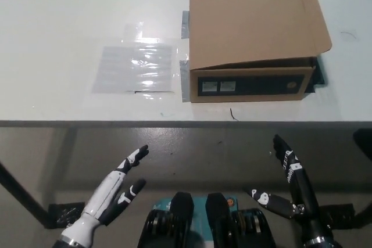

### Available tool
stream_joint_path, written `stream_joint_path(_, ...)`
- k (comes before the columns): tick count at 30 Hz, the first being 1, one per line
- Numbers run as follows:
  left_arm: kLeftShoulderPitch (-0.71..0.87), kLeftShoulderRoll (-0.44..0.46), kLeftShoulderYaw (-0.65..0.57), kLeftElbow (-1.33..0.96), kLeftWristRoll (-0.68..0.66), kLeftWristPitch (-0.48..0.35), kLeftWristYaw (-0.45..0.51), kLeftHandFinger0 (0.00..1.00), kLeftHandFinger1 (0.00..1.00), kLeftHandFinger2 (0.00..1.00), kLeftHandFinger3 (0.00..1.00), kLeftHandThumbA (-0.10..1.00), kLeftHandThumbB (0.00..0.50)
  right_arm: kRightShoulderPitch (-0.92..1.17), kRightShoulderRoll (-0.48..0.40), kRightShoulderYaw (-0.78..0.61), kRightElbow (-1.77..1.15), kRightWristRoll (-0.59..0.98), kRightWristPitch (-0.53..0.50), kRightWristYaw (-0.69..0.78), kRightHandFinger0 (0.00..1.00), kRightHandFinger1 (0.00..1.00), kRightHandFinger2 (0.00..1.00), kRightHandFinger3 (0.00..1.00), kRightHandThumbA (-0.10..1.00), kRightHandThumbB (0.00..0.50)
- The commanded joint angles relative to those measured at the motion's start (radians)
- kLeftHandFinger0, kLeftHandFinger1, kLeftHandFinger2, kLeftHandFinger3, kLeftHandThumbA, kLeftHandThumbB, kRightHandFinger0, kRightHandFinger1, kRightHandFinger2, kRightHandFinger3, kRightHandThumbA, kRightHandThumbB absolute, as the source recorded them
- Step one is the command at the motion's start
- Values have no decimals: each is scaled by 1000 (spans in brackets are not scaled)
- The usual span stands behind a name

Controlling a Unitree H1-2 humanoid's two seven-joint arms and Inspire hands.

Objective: A small storge box is placed at the center of the table and the robot uses its left hand to push the lid and close it

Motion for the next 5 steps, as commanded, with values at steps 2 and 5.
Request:
stream_joint_path(2, -26, -3, 24, 9, 42, -71, 69, 1000, 1000, 1000, 1000, 1000, 400, -23, -2, 7, -21, 3, -50, -3, 1000, 1000, 1000, 1000, 1000, 326)
stream_joint_path(5, -18, -10, 36, 14, -3, -54, 51, 1000, 1000, 1000, 1000, 1000, 363, -11, -3, 9, -27, 3, -50, -3, 1000, 1000, 1000, 1000, 1000, 326)
